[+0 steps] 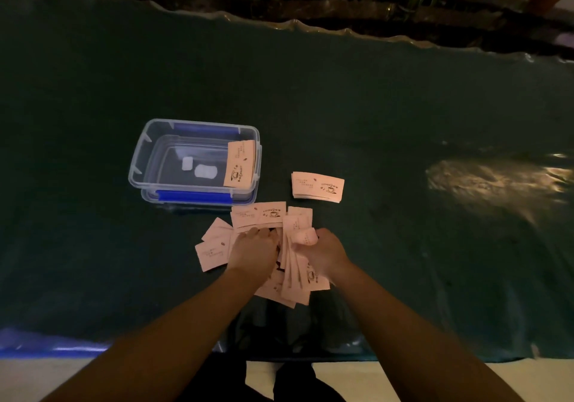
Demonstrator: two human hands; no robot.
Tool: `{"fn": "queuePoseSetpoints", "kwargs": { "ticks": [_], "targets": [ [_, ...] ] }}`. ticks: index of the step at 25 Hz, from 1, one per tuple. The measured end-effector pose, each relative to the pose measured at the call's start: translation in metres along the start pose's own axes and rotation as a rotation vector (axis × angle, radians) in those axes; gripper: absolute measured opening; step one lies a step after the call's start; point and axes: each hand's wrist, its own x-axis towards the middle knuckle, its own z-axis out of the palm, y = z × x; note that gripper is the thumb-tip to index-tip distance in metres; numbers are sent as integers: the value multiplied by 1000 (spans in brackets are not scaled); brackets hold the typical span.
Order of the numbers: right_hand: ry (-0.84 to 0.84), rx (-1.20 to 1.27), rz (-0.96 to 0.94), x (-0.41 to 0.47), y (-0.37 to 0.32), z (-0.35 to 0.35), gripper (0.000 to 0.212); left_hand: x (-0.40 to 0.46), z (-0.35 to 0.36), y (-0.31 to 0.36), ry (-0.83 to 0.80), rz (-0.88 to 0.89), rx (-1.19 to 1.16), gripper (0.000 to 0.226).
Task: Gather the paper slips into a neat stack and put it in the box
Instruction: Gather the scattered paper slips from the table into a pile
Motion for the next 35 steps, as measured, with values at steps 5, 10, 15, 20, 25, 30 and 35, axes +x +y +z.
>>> {"fn": "queuePoseSetpoints", "kwargs": {
  "ticks": [5,10,15,20,25,30,35],
  "targets": [
    [20,-13,46,2,-10,9,48,-7,6,7,44,-31,-132,27],
    [30,46,146,-1,-16,7,66,-9,7,6,45,16,-191,21],
    [-91,113,237,1,-17,4,61,-10,0,-5,23,93,-226,26],
    [-113,105,225,-5,-17,-3,58,-27,-20,-56,92,-2,-206,68],
    [-80,78,185,-5,-10,-16,60,-31,-30,-107,-70,3,-77,122],
    [-76,78,164,-7,-6,-18,61,6,-38,-103,-157,227,-3,135],
    [-82,72,120,-10,-9,-21,61,20,-44,-90,-168,213,61,141]
  ]
}}
